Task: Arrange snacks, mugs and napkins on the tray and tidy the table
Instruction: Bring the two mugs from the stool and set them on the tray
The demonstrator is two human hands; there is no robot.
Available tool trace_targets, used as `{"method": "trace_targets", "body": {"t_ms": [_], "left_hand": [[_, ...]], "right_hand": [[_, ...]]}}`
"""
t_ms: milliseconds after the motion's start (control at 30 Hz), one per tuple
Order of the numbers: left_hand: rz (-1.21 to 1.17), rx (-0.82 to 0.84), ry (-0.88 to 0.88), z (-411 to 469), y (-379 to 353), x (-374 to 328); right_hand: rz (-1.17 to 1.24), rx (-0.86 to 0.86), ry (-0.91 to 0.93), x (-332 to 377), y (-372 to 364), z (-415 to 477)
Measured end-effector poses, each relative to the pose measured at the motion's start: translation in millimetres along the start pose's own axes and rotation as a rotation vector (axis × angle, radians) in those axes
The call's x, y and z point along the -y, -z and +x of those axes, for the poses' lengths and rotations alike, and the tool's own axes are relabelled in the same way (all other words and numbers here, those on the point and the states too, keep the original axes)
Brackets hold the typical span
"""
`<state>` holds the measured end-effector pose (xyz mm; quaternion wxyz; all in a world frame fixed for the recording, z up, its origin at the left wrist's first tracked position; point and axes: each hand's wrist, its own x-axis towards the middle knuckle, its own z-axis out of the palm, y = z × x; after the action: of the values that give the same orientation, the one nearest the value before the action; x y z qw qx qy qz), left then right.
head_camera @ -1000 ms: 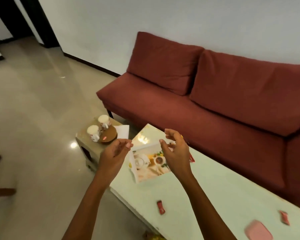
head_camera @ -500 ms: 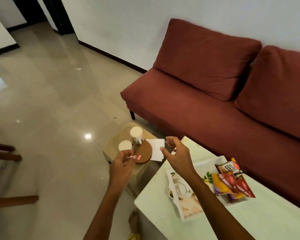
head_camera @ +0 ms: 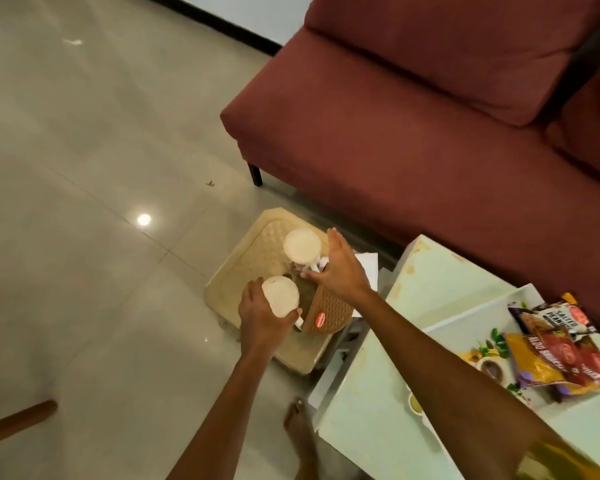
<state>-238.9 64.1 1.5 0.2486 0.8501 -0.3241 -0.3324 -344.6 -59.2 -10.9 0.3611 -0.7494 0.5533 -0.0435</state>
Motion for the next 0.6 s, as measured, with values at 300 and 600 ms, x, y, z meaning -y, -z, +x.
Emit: {"method": "trace_targets", "body": {"t_ms": [300,600], "left_hand": [[0.068,-0.030,-0.035,31,-32,24],[0.082,-0.069,-0.013,38,-36,22]], "right_hand": [[-0.116,0.002,0.049,-6,-34,49],[-0.085,-0.048,0.017,0,-46,61]]}}
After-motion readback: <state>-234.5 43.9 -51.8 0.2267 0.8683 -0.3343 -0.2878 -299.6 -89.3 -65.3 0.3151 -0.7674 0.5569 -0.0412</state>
